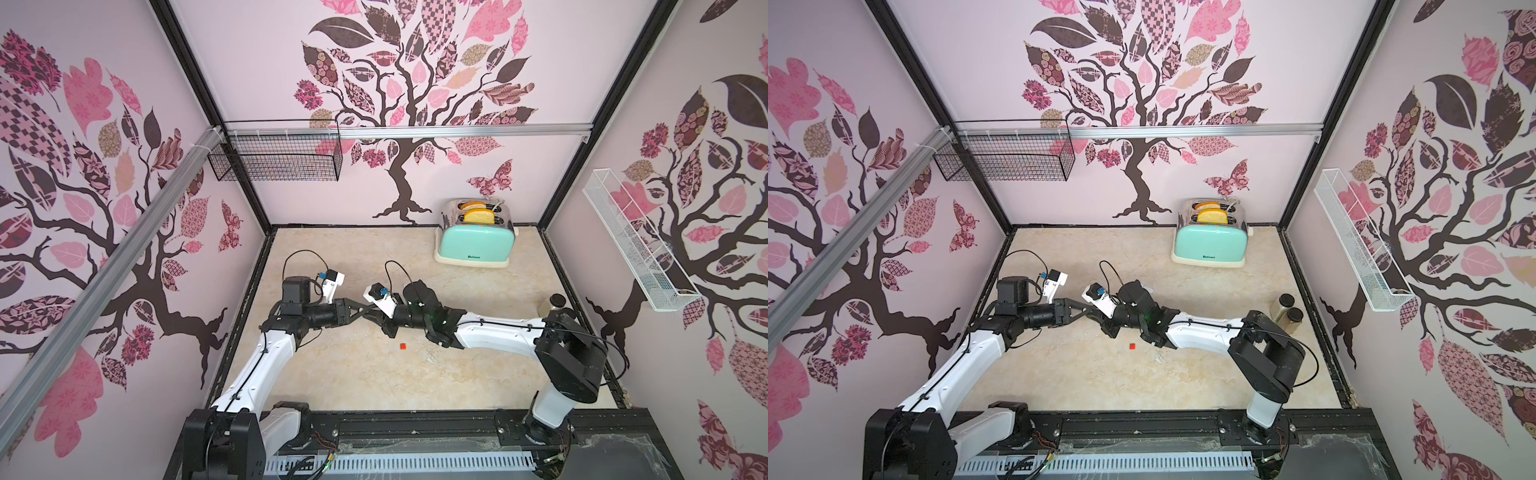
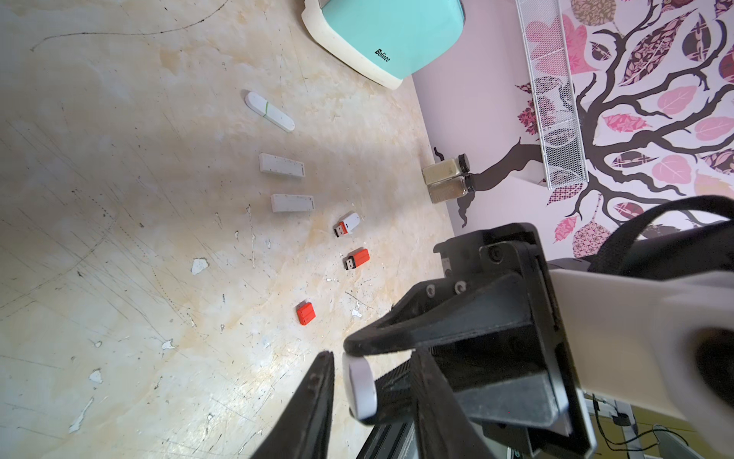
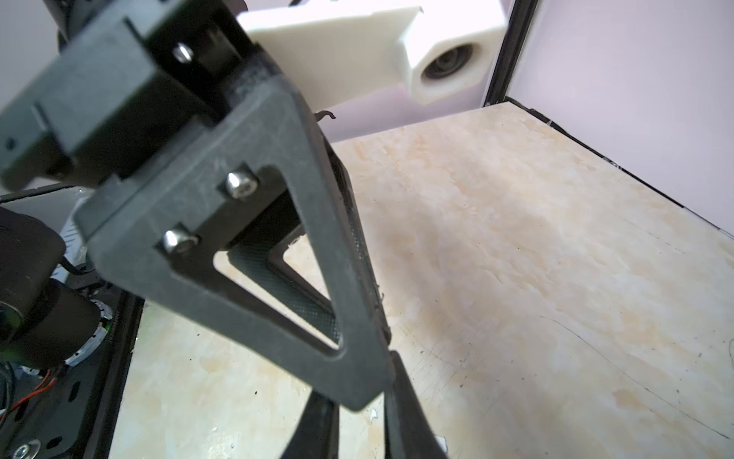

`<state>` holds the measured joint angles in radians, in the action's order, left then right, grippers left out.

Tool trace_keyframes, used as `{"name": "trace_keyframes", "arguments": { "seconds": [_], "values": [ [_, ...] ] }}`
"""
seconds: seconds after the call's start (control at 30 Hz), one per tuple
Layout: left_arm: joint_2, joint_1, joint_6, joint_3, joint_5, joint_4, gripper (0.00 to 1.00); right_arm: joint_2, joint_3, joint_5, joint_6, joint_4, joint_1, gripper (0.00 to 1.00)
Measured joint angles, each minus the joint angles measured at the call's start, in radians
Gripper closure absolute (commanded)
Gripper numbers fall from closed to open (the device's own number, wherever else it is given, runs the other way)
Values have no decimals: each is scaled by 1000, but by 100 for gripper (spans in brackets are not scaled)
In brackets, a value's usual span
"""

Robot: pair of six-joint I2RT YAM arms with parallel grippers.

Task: Close the usb drive cover
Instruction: Pick up the cover from the center of the board.

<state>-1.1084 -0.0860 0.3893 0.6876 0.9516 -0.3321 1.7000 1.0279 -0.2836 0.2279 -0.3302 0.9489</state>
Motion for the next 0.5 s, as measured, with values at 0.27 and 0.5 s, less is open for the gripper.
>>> {"name": "trace_keyframes", "arguments": {
  "seconds": [0.27,0.5],
  "values": [
    [-2,2,-4,4,-37,-7,98,0,0,19,9,-4,0,96],
    [-7,1,-5,8,-43,-18,100,0,0,26,24,3,0,76]
  ]
}}
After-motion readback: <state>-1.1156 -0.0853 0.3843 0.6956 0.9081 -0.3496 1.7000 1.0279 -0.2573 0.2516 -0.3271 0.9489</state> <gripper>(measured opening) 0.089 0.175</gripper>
